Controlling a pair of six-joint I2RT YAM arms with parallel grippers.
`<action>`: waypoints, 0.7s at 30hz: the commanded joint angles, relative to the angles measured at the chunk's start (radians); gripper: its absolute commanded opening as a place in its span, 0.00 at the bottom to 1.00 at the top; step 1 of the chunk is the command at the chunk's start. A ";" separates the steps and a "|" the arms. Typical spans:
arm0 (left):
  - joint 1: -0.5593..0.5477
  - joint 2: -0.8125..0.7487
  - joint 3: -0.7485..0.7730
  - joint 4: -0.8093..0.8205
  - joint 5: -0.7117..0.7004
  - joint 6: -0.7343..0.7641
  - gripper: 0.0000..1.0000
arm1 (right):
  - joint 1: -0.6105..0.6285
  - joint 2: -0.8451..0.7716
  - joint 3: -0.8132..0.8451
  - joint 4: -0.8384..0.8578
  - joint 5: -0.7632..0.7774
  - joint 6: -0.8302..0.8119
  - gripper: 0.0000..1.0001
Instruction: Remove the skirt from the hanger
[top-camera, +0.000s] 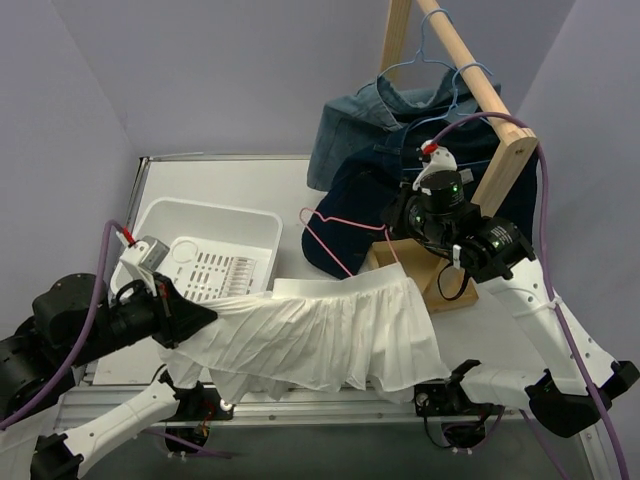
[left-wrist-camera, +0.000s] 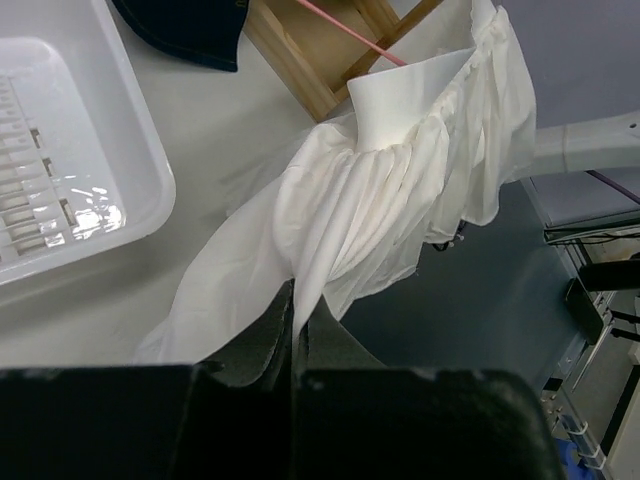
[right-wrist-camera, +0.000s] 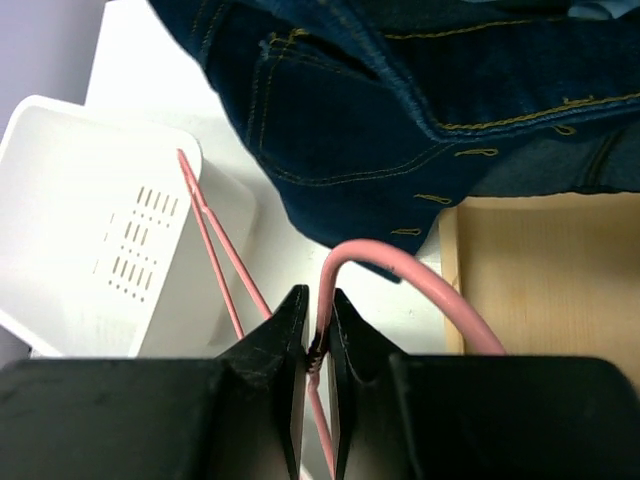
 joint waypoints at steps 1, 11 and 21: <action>0.002 0.047 -0.020 0.164 0.048 0.007 0.02 | -0.012 -0.032 0.006 0.044 -0.086 -0.081 0.00; 0.002 0.147 -0.147 0.437 0.291 -0.042 0.02 | -0.004 -0.086 -0.013 0.256 -0.402 -0.100 0.00; 0.000 0.103 -0.286 0.541 0.359 -0.140 0.02 | 0.032 -0.073 0.059 0.360 -0.367 -0.077 0.00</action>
